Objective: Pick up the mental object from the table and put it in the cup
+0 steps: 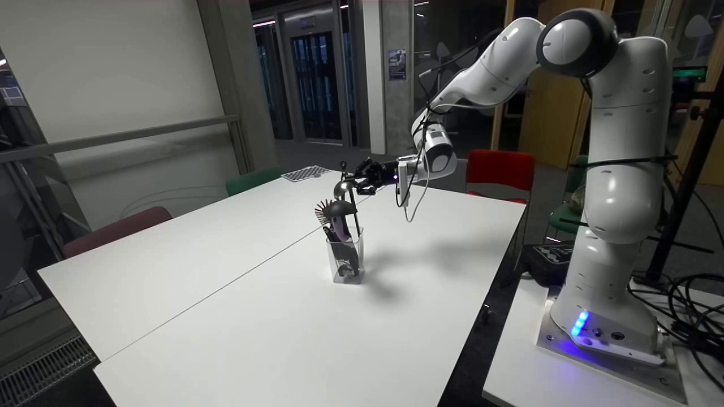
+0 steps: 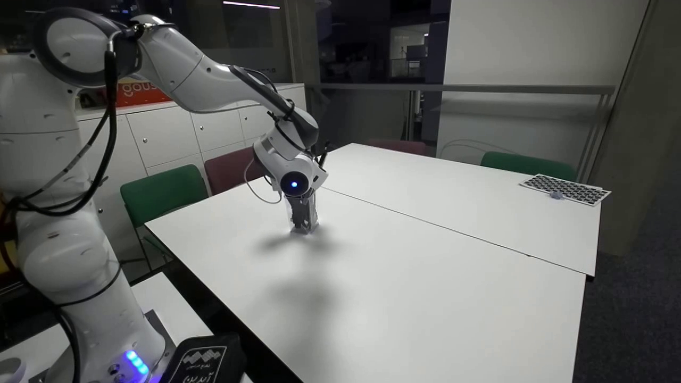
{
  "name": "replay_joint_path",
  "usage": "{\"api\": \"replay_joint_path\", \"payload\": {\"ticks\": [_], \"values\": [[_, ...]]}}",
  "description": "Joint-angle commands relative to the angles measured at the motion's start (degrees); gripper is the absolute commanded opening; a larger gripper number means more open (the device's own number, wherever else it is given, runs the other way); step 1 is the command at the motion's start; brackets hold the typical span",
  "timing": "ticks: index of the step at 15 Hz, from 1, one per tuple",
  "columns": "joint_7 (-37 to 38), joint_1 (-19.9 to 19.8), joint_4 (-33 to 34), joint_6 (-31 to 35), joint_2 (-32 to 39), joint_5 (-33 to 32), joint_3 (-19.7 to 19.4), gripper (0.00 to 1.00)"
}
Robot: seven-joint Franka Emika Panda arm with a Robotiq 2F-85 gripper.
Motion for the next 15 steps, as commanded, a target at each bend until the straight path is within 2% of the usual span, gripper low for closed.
{"api": "replay_joint_path", "payload": {"ticks": [1, 8, 9, 10, 11, 15], "values": [[-2.0, 0.6, -1.8, 3.2, -3.0, -1.8, 0.5, 0.02], [-2.8, 1.0, -2.1, 5.2, -3.5, -3.0, 0.8, 0.02], [-2.7, 0.9, -2.2, 5.0, -3.7, -3.0, 0.8, 0.32], [-2.8, 0.9, -2.5, 5.2, -4.1, -3.2, 0.7, 0.34], [-3.2, 0.8, -2.9, 5.9, -4.7, -3.0, 0.7, 0.41], [-4.5, 0.3, -5.8, 7.3, -8.7, -2.7, 0.5, 0.73]]}}
